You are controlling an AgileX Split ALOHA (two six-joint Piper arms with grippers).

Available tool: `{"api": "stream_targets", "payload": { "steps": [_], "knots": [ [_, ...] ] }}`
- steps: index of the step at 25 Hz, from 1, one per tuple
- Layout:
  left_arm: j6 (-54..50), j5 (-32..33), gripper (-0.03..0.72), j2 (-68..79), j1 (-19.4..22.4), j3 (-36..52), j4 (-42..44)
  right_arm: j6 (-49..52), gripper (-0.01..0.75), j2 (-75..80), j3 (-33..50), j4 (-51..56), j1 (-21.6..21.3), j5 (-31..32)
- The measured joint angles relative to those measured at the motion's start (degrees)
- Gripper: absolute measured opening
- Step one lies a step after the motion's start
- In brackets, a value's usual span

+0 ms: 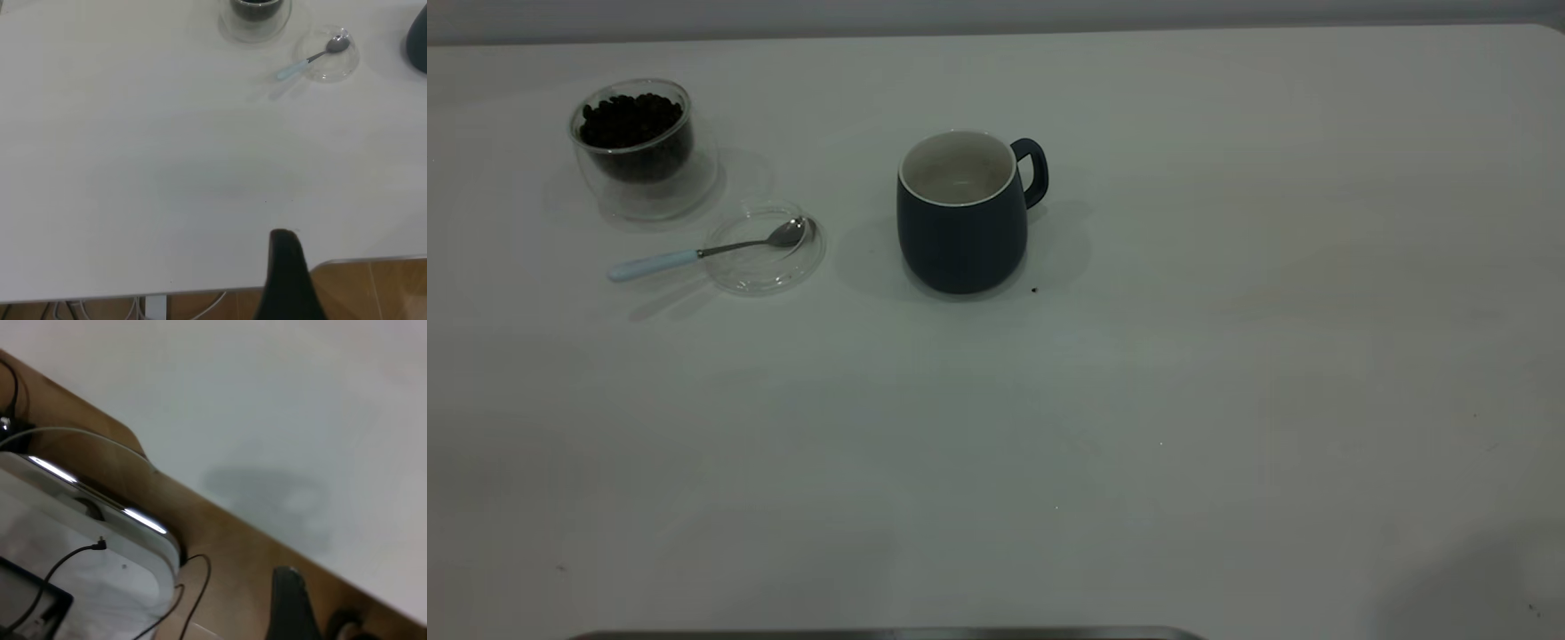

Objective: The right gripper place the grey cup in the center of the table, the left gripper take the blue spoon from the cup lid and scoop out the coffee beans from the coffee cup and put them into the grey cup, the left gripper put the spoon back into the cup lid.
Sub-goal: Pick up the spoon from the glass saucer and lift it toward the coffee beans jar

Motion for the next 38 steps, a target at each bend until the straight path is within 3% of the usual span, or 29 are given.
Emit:
{"api": "stream_targets", "payload": {
  "steps": [4,9,15,20,38],
  "knots": [
    [0.0,0.0,0.592,0.0,0.0,0.0,0.0,1.7,0.459,-11.3,8.1,0.7,-5.4,-1.9],
    [0.0,0.0,0.592,0.0,0.0,0.0,0.0,0.8,0.459,-29.5,16.7,1.5,-16.6,-5.9],
    [0.0,0.0,0.592,0.0,0.0,0.0,0.0,-1.2,0.459,-43.1,20.8,2.1,-24.7,-6.4],
    [-0.1,0.0,0.592,0.0,0.0,0.0,0.0,-2.1,0.459,-46.8,21.4,2.1,-26.4,-6.3],
    [-0.1,0.0,0.592,0.0,0.0,0.0,0.0,-3.0,0.459,-50.1,21.4,2.1,-26.5,-6.2]
  ]
}}
